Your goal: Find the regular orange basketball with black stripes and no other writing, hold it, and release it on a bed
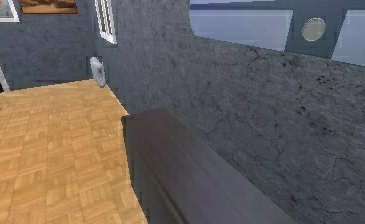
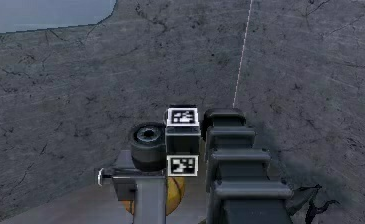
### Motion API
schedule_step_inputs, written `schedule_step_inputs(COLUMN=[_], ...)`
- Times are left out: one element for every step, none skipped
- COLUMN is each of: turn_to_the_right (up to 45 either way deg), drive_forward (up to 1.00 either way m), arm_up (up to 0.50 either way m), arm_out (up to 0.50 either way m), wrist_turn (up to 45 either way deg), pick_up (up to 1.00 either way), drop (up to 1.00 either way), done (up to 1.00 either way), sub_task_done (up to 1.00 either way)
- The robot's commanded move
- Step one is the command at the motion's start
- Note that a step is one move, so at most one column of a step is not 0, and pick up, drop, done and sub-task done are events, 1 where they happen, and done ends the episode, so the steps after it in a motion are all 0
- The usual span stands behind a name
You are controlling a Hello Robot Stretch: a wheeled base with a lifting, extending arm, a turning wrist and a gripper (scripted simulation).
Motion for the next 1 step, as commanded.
schedule_step_inputs(turn_to_the_right=[0.0], drive_forward=[0.0], arm_up=[0.0], arm_out=[0.0], wrist_turn=[45.0], pick_up=[0.0], drop=[0.0], done=[0.0], sub_task_done=[0.0])
